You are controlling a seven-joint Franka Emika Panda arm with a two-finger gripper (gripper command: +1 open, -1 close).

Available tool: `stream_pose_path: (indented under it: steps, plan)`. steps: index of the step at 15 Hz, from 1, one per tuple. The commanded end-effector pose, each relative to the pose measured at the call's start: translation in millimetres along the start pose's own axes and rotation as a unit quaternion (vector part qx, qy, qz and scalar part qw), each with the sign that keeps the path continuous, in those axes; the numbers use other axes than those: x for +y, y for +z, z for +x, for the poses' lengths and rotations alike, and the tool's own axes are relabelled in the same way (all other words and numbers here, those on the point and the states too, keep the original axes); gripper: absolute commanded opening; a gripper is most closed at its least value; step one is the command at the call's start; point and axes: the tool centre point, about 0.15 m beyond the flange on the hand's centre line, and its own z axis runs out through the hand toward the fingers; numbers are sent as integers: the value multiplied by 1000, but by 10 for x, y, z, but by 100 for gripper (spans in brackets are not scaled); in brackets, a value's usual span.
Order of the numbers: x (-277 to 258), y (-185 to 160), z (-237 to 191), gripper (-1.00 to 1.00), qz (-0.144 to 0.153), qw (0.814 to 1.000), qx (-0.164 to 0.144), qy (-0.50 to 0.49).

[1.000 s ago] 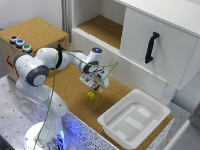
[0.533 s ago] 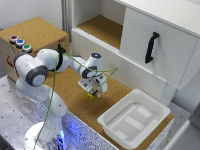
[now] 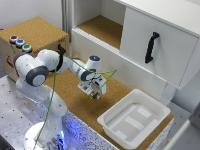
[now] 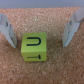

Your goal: Go towards the yellow block and lift it

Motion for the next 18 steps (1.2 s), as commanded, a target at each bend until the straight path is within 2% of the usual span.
stream_pose_path:
  steps: [1, 4, 6, 7, 18]
  plan:
    - [-8, 81, -276, 100, 4, 1000, -2, -17]
    - [-47, 23, -244, 100, 13, 1000, 13, -11]
    - [-12, -88, -275, 100, 7, 1000, 21, -3]
    - [-6, -107, -289, -100, 7, 1000, 22, 0]
    - [-92, -101, -251, -100, 0, 1000, 14, 14]
